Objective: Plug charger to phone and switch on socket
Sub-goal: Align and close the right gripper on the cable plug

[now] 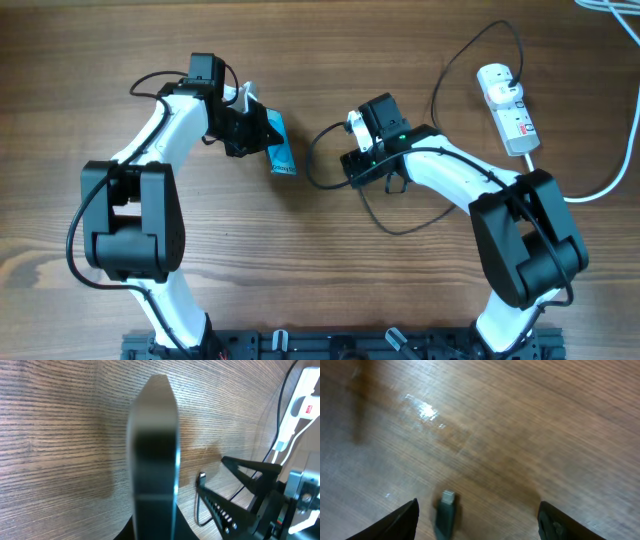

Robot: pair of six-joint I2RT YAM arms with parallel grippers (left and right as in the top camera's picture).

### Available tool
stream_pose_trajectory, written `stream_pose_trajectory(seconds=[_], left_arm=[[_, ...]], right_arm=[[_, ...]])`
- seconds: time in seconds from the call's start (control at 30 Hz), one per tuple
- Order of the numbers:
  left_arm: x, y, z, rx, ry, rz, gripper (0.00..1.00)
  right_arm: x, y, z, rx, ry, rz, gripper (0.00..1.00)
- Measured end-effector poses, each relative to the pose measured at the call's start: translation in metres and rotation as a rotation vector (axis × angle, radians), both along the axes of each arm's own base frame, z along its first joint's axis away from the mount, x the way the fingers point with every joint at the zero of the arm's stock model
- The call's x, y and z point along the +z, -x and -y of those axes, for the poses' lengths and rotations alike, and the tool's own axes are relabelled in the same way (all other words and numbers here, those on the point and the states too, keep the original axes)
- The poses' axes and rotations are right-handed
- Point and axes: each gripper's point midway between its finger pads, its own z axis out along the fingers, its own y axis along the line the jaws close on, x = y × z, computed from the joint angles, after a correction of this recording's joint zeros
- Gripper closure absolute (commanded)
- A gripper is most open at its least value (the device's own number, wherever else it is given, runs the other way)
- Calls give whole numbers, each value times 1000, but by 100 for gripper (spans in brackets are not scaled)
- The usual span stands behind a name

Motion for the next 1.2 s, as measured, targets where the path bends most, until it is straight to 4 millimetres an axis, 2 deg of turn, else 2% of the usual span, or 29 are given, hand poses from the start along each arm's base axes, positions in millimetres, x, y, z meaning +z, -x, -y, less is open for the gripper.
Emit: stream_pose_trajectory(seconds=[0.03,0.1,0.17,0.27,0.37,0.53,0.63,0.73,0.83,0.87,0.93,0.97,1.07,1.2], left_arm=[[0,0,0,0,0,0,94],[0,0,0,0,0,1,94],[0,0,0,0,0,0,94],[0,0,0,0,0,0,94],[0,0,0,0,0,0,94],[0,0,0,0,0,0,94],[0,0,0,0,0,0,94],[0,0,0,0,0,0,94],[0,0,0,0,0,1,94],[0,0,0,0,0,1,94],[0,-1,0,0,0,5,94],[0,-1,0,0,0,6,94],[0,-1,0,0,1,7,94],[0,-1,0,0,1,6,94]], right_arm=[[0,4,0,5,0,-19,29],[-1,14,5,-21,18,-68,44],[-2,17,10,-55,37,-89,49],[-3,22,19,-101,75,-112,49],[-5,24,32,-154,141,-113,43],[-2,21,20,-117,76,-108,40],[0,-3,18,-176,55,-6,26],[6,-25,5,-141,2,95,20],[1,-9,-2,-32,-14,40,20],[1,-5,-3,-11,-16,23,24],[0,7,-1,23,-1,-25,39],[-1,11,2,9,11,-50,41],[-4,15,19,-106,91,-82,42],[-4,17,22,-202,132,-92,40]])
